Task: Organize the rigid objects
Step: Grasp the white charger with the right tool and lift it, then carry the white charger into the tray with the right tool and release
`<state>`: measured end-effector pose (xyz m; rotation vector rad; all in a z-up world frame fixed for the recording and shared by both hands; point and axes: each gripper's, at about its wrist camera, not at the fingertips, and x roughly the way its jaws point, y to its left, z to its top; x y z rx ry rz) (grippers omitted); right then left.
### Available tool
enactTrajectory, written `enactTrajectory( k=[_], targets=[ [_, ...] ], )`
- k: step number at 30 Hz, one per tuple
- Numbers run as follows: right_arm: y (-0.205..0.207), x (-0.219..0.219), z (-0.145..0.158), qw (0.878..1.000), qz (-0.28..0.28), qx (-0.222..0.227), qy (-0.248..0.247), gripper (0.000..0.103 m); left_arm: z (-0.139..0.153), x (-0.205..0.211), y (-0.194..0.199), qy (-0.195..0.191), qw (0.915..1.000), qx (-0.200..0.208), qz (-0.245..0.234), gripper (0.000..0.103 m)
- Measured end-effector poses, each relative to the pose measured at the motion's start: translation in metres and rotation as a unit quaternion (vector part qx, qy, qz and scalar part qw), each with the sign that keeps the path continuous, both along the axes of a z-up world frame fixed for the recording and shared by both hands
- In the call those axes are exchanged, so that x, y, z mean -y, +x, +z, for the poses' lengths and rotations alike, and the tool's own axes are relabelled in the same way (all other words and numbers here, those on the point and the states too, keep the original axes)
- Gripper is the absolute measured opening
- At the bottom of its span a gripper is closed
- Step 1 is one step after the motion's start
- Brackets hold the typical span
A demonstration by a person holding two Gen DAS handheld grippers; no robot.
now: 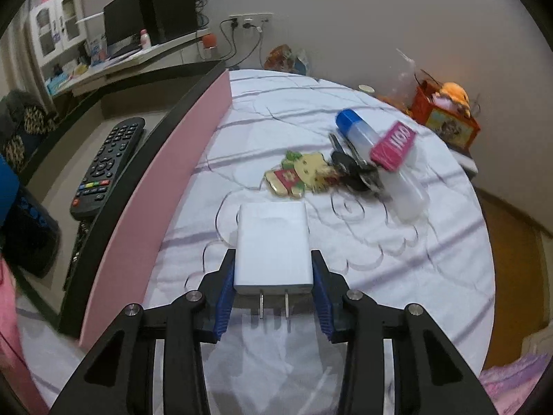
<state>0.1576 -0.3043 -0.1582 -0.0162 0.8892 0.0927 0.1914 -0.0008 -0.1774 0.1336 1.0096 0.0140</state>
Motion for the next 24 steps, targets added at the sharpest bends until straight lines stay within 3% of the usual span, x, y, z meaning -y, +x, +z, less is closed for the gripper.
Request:
enactTrajectory(
  k=[14, 24],
  targets=[
    [-0.012, 0.005, 0.006, 1.0, -0.028, 0.009, 0.009, 0.041, 0.0, 0.001, 0.0, 0.001, 1.0, 0.0, 0.0, 0.009],
    [-0.006, -0.021, 0.051, 0.998, -0.005, 0.061, -0.004, 0.041, 0.0, 0.0, 0.001, -0.001, 1.0, 0.0, 0.0, 0.009]
  ],
)
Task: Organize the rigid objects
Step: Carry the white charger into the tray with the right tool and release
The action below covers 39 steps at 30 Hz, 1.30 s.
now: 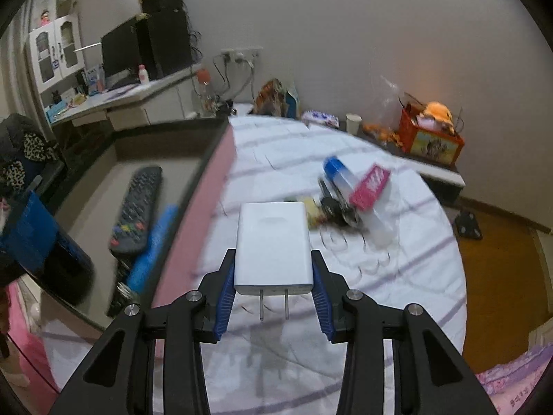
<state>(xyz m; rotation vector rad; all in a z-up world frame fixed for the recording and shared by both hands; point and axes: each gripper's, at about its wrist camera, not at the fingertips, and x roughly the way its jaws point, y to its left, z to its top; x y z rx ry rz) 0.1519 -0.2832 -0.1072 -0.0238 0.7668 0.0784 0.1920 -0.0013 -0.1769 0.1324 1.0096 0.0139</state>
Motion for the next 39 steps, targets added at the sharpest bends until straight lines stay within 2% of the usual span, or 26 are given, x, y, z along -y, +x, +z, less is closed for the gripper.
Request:
enactTrajectory(
  k=[8, 18, 30, 39],
  targets=[
    [0.01, -0.038, 0.03, 0.999, 0.04, 0.032, -0.012, 0.041, -0.001, 0.001, 0.0, 0.0, 1.0, 0.0, 0.0, 0.009],
    [0.024, -0.073, 0.035, 0.996, 0.078, 0.035, -0.026, 0.041, -0.001, 0.0, 0.003, -0.005, 1.0, -0.001, -0.005, 0.01],
    [0.061, -0.102, 0.014, 0.992, 0.116, -0.013, -0.039, 0.041, -0.001, -0.001, 0.003, -0.007, 1.0, 0.0, -0.006, 0.01],
    [0.097, -0.114, -0.012, 0.989, 0.115, -0.063, -0.067, 0.041, 0.0, -0.001, 0.004, -0.007, 1.0, 0.0, -0.007, 0.01]
  ],
)
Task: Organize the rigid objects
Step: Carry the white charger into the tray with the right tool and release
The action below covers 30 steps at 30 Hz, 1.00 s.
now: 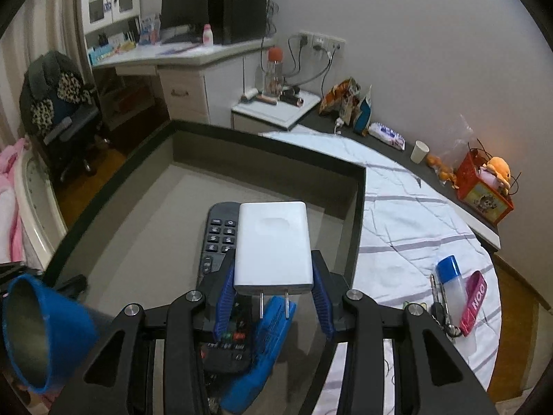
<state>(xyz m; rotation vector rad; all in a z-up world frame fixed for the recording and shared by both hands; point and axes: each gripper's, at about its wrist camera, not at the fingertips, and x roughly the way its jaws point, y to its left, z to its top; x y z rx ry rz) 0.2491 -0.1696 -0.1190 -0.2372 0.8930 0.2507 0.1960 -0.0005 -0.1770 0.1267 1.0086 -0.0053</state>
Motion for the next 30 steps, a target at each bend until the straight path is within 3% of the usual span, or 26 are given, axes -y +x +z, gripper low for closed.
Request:
enactTrajectory(
  k=[8, 22, 25, 27, 30],
  targets=[
    [0.008, -0.004, -0.015, 0.999, -0.005, -0.023, -0.032, 0.041, 0.0, 0.002, 0.001, 0.001, 1.0, 0.0, -0.002, 0.01],
    [0.006, 0.002, -0.003, 0.999, -0.019, 0.015, -0.029, 0.043, 0.0, 0.005, 0.002, 0.002, 1.0, -0.001, -0.002, 0.01],
    [0.0, 0.004, 0.006, 0.999, -0.016, 0.033, -0.018, 0.053, -0.001, 0.004, 0.001, 0.003, 1.0, 0.0, -0.001, 0.011],
    [-0.005, 0.004, 0.012, 0.998, -0.02, 0.047, -0.023, 0.065, -0.002, 0.004, 0.002, 0.003, 1.0, -0.001, -0.001, 0.011],
    [-0.014, 0.006, 0.021, 0.998, -0.019, 0.062, -0.023, 0.066, -0.002, 0.004, 0.002, 0.003, 1.0, -0.001, -0.002, 0.011]
  ],
)
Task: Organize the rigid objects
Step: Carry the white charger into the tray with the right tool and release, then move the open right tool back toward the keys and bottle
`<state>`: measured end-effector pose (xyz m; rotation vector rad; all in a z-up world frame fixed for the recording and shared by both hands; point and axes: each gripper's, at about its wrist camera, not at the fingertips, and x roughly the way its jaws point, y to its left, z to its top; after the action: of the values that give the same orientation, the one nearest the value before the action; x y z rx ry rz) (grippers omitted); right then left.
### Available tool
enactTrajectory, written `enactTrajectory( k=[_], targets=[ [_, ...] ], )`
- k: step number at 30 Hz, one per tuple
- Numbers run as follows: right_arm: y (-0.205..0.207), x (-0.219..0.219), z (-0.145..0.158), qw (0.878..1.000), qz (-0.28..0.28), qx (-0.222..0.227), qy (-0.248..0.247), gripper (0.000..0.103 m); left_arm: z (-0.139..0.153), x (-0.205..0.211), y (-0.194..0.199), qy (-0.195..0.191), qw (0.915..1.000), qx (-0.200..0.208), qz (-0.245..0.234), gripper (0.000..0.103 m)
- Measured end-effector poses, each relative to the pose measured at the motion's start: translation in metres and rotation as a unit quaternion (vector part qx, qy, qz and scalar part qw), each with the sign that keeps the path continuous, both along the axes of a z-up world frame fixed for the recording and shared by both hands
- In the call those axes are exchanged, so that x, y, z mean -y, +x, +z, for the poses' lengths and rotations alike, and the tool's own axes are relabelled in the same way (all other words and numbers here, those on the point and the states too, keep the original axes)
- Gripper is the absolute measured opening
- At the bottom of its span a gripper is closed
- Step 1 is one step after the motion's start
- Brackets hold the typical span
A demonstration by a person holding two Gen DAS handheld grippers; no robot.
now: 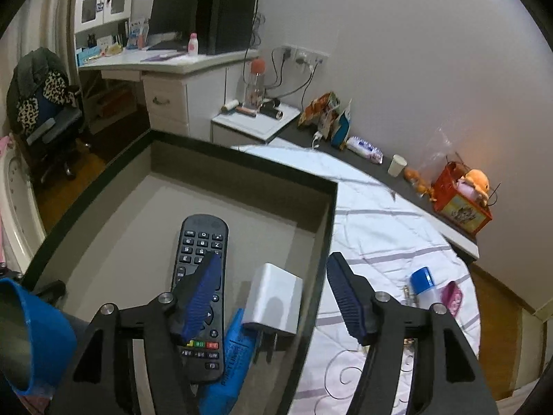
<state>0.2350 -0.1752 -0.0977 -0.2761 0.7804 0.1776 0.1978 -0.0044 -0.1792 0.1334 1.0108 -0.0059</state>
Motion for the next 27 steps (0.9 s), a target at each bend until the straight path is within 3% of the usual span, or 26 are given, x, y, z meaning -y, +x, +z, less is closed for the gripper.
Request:
enactTrajectory(
  k=[4, 6, 11, 22, 25, 27],
  targets=[
    [-0.015, 0.007, 0.012, 1.0, -0.001, 0.022, 0.004, 0.069, -0.001, 0.0, -0.001, 0.0, 1.0, 0.0, -0.001, 0.011],
    [-0.027, 0.013, 0.02, 0.999, -0.005, 0.037, 0.008, 0.079, -0.001, 0.0, -0.001, 0.001, 1.0, -0.001, 0.0, 0.011],
    [-0.051, 0.031, 0.035, 0.998, -0.023, 0.063, 0.018, 0.079, -0.001, 0.0, -0.001, 0.0, 1.0, -0.001, 0.0, 0.011],
    [-0.093, 0.106, 0.041, 0.986, -0.133, 0.098, 0.026, 0.088, 0.0, 0.001, -0.001, 0.0, 1.0, 0.0, 0.001, 0.011],
    [-0.101, 0.129, 0.034, 0.982, -0.159, 0.095, 0.041, 0.101, -0.001, 0.0, -0.002, 0.0, 1.0, 0.001, 0.001, 0.011],
    [-0.107, 0.137, 0.031, 0.98, -0.167, 0.094, 0.047, 0.103, -0.001, -0.001, -0.002, 0.001, 1.0, 0.0, 0.0, 0.011]
  ],
)
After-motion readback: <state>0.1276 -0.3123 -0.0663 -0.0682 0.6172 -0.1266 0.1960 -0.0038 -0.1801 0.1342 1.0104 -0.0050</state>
